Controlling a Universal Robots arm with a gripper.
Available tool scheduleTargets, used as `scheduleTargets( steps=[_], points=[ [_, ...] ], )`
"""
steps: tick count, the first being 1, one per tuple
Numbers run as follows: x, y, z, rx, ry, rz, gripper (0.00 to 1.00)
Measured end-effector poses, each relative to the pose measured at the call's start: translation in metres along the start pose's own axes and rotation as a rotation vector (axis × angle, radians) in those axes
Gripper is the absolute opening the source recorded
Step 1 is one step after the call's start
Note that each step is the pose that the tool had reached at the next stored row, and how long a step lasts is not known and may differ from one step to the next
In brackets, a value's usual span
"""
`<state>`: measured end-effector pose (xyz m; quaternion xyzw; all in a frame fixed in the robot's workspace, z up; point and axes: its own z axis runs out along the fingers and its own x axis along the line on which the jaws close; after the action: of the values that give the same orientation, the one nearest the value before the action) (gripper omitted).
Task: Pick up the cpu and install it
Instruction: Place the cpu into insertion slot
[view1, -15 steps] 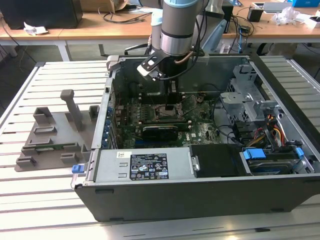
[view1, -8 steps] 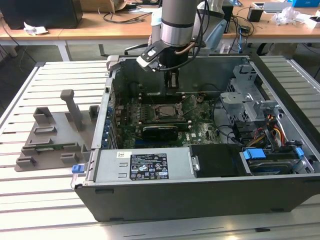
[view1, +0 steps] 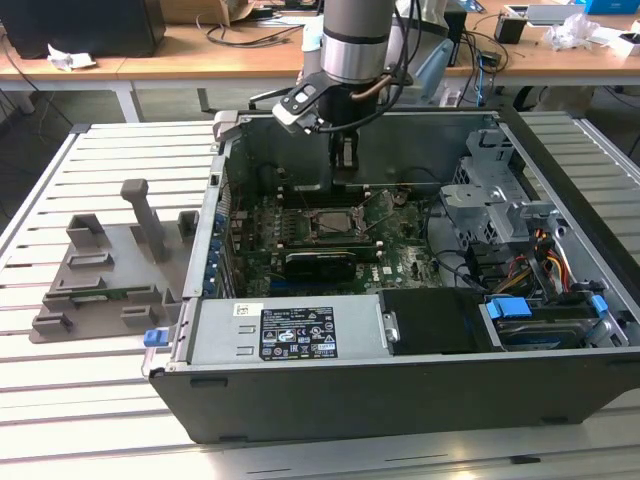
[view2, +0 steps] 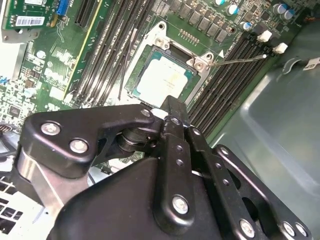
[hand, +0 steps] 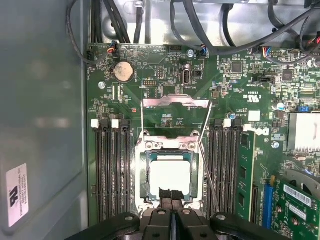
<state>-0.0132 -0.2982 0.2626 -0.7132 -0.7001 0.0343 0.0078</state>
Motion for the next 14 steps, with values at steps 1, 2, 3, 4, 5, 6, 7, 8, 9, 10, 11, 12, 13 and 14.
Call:
scheduleTargets(
  steps=[1, 2, 3, 4, 5, 6, 7, 8, 9, 10, 11, 12, 13, 14],
  points=[
    [-0.0001, -0.0001, -0.0018, 0.0000, -0.0001, 0.000, 0.11],
    [-0.0001, -0.0002, -0.0029, -0.0001, -0.0001, 0.000, 0.11],
    [-0.0001, -0.0002, -0.0041, 0.0000, -0.0002, 0.000, 0.11],
    [-0.0002, -0.0003, -0.0057, 0.0000, -0.0002, 0.000, 0.11],
    [-0.0002, -0.0004, -0.0072, -0.0001, -0.0003, 0.000, 0.11],
    [-0.0003, -0.0005, -0.0088, 0.0000, -0.0004, 0.000, 0.11],
    [-0.0003, -0.0006, -0.0106, 0.0000, -0.0004, 0.000, 0.11],
    [-0.0004, -0.0007, -0.0125, 0.0000, -0.0004, 0.000, 0.11],
    [-0.0005, -0.0008, -0.0151, 0.0000, -0.0004, 0.000, 0.11],
    [-0.0006, -0.0010, -0.0183, -0.0001, -0.0005, 0.000, 0.11],
    [-0.0007, -0.0012, -0.0220, -0.0001, -0.0004, 0.000, 0.11],
    [-0.0008, -0.0014, -0.0249, 0.0000, -0.0005, 0.000, 0.11],
    [-0.0009, -0.0015, -0.0271, -0.0001, -0.0005, 0.000, 0.11],
    [-0.0010, -0.0017, -0.0297, 0.0000, -0.0005, 0.000, 0.11]
  ],
)
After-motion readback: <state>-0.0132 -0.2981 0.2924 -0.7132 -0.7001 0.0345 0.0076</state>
